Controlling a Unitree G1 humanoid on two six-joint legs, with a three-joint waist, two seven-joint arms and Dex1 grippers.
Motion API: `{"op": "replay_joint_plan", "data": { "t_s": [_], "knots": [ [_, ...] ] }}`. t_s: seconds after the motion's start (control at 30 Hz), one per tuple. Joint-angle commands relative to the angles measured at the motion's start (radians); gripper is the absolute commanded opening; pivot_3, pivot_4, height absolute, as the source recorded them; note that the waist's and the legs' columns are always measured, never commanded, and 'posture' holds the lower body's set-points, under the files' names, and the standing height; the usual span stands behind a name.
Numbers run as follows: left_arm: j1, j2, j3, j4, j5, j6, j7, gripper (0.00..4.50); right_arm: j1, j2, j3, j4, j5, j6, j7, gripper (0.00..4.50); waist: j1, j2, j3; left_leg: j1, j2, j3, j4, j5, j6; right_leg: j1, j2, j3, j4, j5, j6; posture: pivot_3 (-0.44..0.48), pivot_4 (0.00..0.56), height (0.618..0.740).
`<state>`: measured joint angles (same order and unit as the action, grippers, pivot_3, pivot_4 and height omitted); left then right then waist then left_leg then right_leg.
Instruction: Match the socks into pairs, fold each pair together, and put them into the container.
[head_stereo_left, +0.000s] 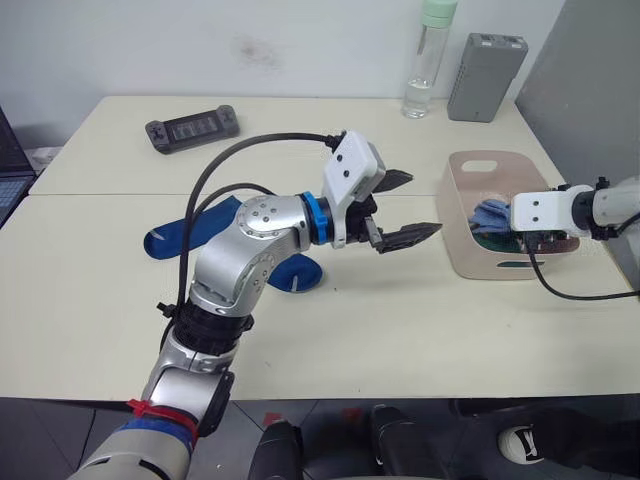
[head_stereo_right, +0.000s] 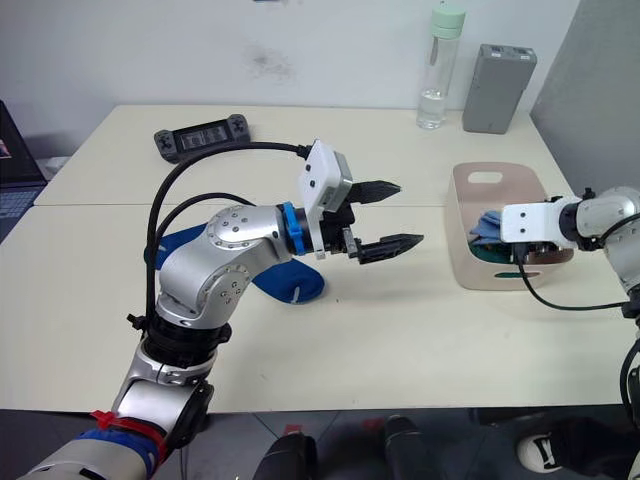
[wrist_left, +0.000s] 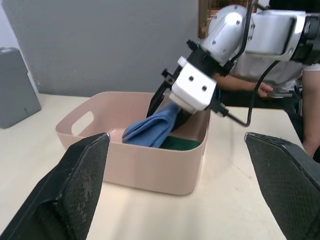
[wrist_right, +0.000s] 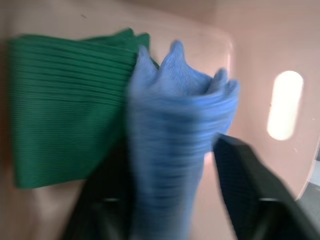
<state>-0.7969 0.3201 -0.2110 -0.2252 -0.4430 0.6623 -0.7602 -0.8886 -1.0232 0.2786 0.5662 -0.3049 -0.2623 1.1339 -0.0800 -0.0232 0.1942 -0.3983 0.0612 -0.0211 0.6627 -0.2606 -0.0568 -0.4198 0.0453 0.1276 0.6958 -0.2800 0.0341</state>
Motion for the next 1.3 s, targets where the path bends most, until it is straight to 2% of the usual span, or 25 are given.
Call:
{"op": "replay_joint_plan", "data": {
  "t_s": [0.03, 0.07, 0.13, 0.23, 0.3, 0.4, 0.5, 0.8, 0.83, 0.93, 1.1, 1.3],
  "knots": [
    [-0.014, 0.003, 0.005, -0.012, 0.007, -0.022, -0.01, 4.5, -0.106, -0.038, -0.039, -0.009, 0.055, 0.051, 0.141, 3.7, -0.001, 0.001, 0.001, 0.0, 0.0, 0.0, 0.0, 0.0, 0.0, 0.0, 0.0, 0.0, 0.0, 0.0, 0.0, 0.0, 0.15, 0.74],
    [-0.013, 0.002, 0.003, -0.012, 0.009, -0.024, -0.012, 4.5, -0.12, -0.043, -0.037, -0.01, 0.064, 0.061, 0.181, 4.06, 0.0, 0.001, 0.0, 0.0, 0.0, 0.0, 0.0, 0.0, 0.0, 0.0, 0.0, 0.0, 0.0, 0.0, 0.0, 0.0, 0.15, 0.74],
    [-0.007, -0.002, -0.003, -0.024, 0.003, -0.022, -0.021, 4.5, -0.169, -0.054, -0.046, -0.03, 0.13, 0.147, 0.325, 4.06, 0.001, 0.001, 0.001, 0.0, 0.0, -0.002, 0.0, 0.0, 0.0, 0.0, 0.0, -0.002, 0.0, 0.0, 0.0, 0.0, 0.15, 0.74],
    [-0.01, -0.009, -0.007, -0.017, 0.007, -0.027, -0.025, 4.5, -0.227, -0.045, -0.058, -0.024, 0.182, 0.243, 0.426, 4.06, 0.003, 0.001, 0.001, 0.0, 0.0, -0.001, 0.0, 0.0, 0.0, 0.001, 0.0, -0.002, 0.0, 0.0, 0.0, 0.0, 0.15, 0.74],
    [-0.021, -0.013, -0.005, -0.002, 0.012, -0.035, -0.026, 4.5, -0.276, -0.031, -0.057, 0.023, 0.171, 0.248, 0.411, 4.06, 0.002, 0.001, 0.001, 0.0, 0.0, -0.001, 0.0, 0.0, 0.0, 0.001, -0.001, -0.002, 0.0, 0.0, 0.0, 0.0, 0.15, 0.74],
    [-0.034, -0.013, 0.001, 0.015, 0.018, -0.045, -0.029, 4.5, -0.331, 0.0, -0.023, 0.154, 0.073, 0.132, 0.235, 4.06, 0.0, 0.001, 0.001, 0.0, -0.001, -0.001, 0.0, 0.0, 0.0, 0.001, -0.001, -0.002, 0.001, 0.0, 0.0, 0.0, 0.15, 0.74],
    [-0.03, -0.01, -0.004, 0.021, 0.026, -0.055, -0.034, 4.5, -0.316, 0.021, 0.008, 0.237, 0.021, 0.056, 0.185, 3.43, 0.0, 0.001, 0.001, 0.0, -0.001, -0.001, 0.0, 0.0, 0.0, 0.001, -0.001, -0.002, 0.001, 0.0, 0.0, 0.0, 0.15, 0.74],
    [-0.019, -0.007, -0.012, 0.021, 0.045, -0.061, -0.046, 4.5, -0.279, 0.064, 0.05, 0.315, -0.026, -0.012, 0.186, 0.21, -0.001, 0.002, 0.001, 0.0, -0.001, 0.0, 0.0, 0.0, -0.001, 0.0, -0.002, -0.001, 0.001, 0.0, 0.0, 0.0, 0.15, 0.74],
    [-0.019, -0.007, -0.013, 0.021, 0.047, -0.061, -0.047, 4.5, -0.27, 0.074, 0.047, 0.317, -0.019, -0.004, 0.189, 0.03, -0.001, 0.002, 0.001, 0.0, -0.001, 0.0, 0.0, 0.0, -0.001, 0.0, -0.002, -0.002, 0.001, 0.0, 0.0, 0.0, 0.15, 0.74],
    [-0.023, -0.008, -0.015, 0.019, 0.046, -0.056, -0.048, 4.5, -0.248, 0.105, 0.047, 0.338, -0.021, 0.001, 0.173, 0.03, -0.002, 0.002, 0.001, 0.0, -0.001, -0.001, 0.0, 0.0, 0.0, 0.001, -0.002, -0.002, 0.002, 0.0, 0.0, 0.0, 0.15, 0.74],
    [-0.02, -0.009, -0.036, 0.026, 0.06, -0.065, -0.057, 4.5, -0.224, 0.173, 0.073, 0.421, -0.076, -0.024, 0.053, 0.03, -0.003, 0.002, 0.001, 0.0, -0.001, -0.001, 0.001, 0.002, -0.004, 0.0, -0.002, -0.002, 0.002, 0.0, 0.0, 0.0, 0.15, 0.74],
    [-0.011, -0.005, -0.034, 0.005, 0.064, -0.041, -0.049, 4.5, -0.245, 0.163, 0.066, 0.435, -0.082, -0.034, 0.041, 0.03, -0.002, 0.002, 0.001, 0.0, -0.002, -0.001, 0.0, 0.002, -0.004, 0.0, -0.003, -0.002, 0.002, 0.0, 0.0, 0.0, 0.15, 0.74]
  ]
}}
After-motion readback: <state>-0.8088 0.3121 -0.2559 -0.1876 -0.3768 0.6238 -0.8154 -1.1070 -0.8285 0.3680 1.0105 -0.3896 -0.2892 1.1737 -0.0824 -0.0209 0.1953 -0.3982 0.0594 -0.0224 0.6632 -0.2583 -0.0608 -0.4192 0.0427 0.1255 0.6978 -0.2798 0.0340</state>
